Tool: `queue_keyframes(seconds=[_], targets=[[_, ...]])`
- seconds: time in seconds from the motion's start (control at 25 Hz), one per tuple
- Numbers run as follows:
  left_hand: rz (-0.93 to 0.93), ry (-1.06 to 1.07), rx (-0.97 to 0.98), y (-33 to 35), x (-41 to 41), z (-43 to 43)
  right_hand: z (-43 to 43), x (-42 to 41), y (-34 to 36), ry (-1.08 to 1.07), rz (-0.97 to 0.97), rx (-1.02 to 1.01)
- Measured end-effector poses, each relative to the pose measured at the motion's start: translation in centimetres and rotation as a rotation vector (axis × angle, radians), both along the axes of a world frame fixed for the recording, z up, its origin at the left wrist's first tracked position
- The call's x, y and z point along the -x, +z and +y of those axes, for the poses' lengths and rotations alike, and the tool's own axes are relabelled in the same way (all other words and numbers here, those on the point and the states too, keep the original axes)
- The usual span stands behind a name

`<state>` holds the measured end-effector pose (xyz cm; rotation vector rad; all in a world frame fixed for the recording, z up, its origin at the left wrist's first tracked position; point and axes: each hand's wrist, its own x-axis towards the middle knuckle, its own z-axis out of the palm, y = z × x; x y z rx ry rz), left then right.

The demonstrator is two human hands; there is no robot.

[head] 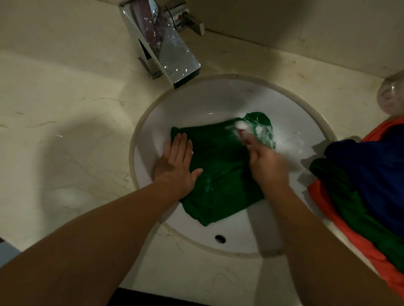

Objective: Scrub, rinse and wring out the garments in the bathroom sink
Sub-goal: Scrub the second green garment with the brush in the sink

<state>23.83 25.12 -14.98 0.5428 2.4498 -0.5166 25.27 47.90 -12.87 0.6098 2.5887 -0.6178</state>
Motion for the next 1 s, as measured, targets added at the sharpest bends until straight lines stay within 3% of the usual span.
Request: queue_keyframes(seconds=[0.08, 0.16, 0.28, 0.36, 0.48, 0.6, 0.72, 0.8, 0.84, 1.0], targets=[[-0.003, 0.002, 0.008, -0.2, -0.1, 0.1, 3.3, -0.9, 0.2, -0.161, 0.003, -0.105], [-0.023, 0.025, 0.014, -0.2, -0.1, 0.2, 1.2, -1.0, 0.7, -0.198, 0.046, 0.023], [-0.029, 0.040, 0.035, -0.1, 0.1, 0.4, -4.8, -1.1, 0.8, 0.178, 0.030, 0.207], [-0.026, 0.063, 0.015, -0.1, 0.2, 0.4, -3.8, -0.8, 0.5, 0.323, -0.016, 0.137], [-0.037, 0.077, 0.005, -0.1, 0.0, 0.2, 3.4, -0.6, 0.1, -0.042, -0.038, -0.021], [-0.028, 0.061, 0.024, 0.4, -0.2, 0.6, 3.7, -1.5, 0.7, -0.170, 0.034, -0.059], [-0.020, 0.054, 0.033, 0.3, -0.1, 1.1, -3.6, -1.2, 0.2, 0.109, 0.125, 0.165], [-0.015, 0.070, 0.019, -0.2, -0.2, 0.8, -5.3, -1.2, 0.0, 0.302, 0.060, 0.174], [-0.011, 0.080, 0.002, -0.5, -0.3, 0.5, -4.1, -0.8, -0.1, 0.278, 0.032, 0.128], [0.001, 0.090, -0.045, -0.8, -0.6, 0.1, 3.3, 0.0, 0.4, -0.139, -0.016, -0.075]])
